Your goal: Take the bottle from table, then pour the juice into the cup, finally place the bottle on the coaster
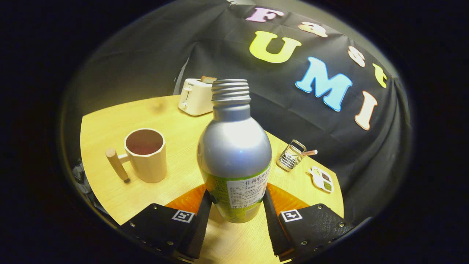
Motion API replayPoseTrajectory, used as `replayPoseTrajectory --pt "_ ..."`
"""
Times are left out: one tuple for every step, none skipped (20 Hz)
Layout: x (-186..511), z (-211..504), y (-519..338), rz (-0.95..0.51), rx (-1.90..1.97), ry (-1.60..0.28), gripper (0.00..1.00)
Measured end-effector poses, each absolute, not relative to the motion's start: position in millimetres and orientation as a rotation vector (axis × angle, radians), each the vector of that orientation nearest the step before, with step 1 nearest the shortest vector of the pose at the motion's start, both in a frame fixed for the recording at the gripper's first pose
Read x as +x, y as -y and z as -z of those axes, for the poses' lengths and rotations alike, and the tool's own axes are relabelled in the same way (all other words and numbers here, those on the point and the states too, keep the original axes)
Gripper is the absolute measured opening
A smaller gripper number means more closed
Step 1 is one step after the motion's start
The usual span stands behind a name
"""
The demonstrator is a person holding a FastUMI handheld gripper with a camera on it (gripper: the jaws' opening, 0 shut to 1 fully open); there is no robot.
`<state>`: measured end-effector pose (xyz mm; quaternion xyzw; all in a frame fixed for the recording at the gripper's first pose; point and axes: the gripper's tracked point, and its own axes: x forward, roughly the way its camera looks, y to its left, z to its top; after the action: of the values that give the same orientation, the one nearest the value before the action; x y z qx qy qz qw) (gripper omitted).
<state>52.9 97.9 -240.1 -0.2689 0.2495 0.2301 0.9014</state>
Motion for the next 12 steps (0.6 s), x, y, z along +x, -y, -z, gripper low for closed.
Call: replayPoseTrajectory --pt "52.4 240.4 -100.0 -0.481 -0.578 -0.514 0.71" --pt "52.8 240.2 -101.0 -0.484 -0.595 -0.515 0.71" --pt "53.2 240.4 -102.4 -0.487 -0.609 -0.516 0.71" --pt "53.7 240.1 -103.3 -0.487 -0.623 -0.52 0.71" --pt "54.1 240.7 -104.2 -0.488 -0.639 -0.524 0.71" --pt "54.7 239.9 -104.9 -0.488 -0.66 -0.525 0.71" --pt "54.7 240.5 -104.8 -0.489 -0.687 -0.526 0.71" --pt "55.6 240.3 -104.5 -0.491 -0.714 -0.524 0.71" --pt "56.6 240.7 -105.7 -0.495 -0.739 -0.523 0.71" --pt "56.6 240.9 -106.6 -0.499 -0.761 -0.525 0.71" --pt "55.6 241.5 -107.6 -0.502 -0.778 -0.526 0.71" --pt "55.0 242.4 -109.1 -0.503 -0.792 -0.528 0.71"
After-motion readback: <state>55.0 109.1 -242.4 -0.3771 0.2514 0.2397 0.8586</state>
